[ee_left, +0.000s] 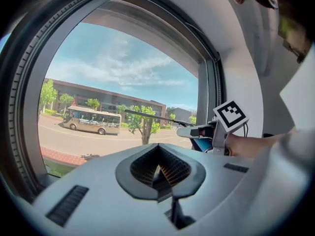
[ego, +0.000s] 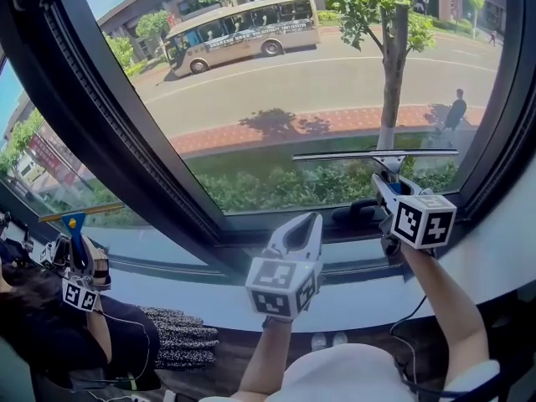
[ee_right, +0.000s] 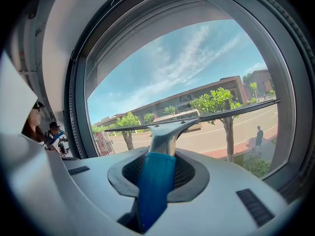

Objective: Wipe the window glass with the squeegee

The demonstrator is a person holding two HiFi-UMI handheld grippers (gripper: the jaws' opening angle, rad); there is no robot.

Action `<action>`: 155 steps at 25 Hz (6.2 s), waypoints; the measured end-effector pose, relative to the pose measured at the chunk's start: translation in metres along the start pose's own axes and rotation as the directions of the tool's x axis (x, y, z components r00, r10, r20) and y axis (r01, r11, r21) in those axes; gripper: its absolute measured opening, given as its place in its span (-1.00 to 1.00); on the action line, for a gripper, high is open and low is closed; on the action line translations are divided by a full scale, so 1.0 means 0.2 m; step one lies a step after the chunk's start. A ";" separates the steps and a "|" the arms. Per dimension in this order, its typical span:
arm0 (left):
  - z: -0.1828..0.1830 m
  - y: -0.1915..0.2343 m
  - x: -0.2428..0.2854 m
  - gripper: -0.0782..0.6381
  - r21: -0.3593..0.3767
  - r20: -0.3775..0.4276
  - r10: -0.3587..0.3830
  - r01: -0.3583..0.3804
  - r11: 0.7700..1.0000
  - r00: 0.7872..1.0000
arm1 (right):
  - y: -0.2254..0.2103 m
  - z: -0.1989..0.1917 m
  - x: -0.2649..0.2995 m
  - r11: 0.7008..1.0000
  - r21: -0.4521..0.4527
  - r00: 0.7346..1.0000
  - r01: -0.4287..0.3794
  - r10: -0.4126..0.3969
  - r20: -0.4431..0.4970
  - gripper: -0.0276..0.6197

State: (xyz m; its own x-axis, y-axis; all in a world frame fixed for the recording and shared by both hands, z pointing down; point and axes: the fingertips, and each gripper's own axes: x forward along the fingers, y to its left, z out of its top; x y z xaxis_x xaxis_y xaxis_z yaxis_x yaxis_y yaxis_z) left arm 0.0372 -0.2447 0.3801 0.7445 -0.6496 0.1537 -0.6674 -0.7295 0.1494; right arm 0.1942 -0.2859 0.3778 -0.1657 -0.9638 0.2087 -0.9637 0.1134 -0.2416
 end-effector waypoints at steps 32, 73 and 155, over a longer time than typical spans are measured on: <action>-0.33 0.03 0.13 -0.79 -0.064 -0.153 0.005 -0.015 0.998 0.988 | -0.13 -0.58 0.09 0.990 0.138 0.961 0.016 0.023 -0.277 -0.68; -0.08 -0.25 0.19 -0.79 0.073 0.064 -0.178 0.173 0.982 0.982 | 0.06 0.33 -0.44 0.987 -0.157 0.997 -0.021 0.032 0.070 -0.68; 0.30 -0.58 0.18 -0.79 0.070 0.142 -0.242 0.234 0.970 0.960 | 0.09 1.96 -0.58 0.935 -0.354 0.896 0.033 0.129 0.424 -0.68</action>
State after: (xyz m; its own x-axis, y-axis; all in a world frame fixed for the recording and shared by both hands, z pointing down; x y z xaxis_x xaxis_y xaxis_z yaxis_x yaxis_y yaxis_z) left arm 0.1420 -0.1969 0.3091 0.8784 -0.4771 -0.0268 -0.4716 -0.8746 0.1122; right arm 0.2787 -0.2677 -0.0222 -0.1843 -0.9516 -0.2461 -0.9802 0.1596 0.1168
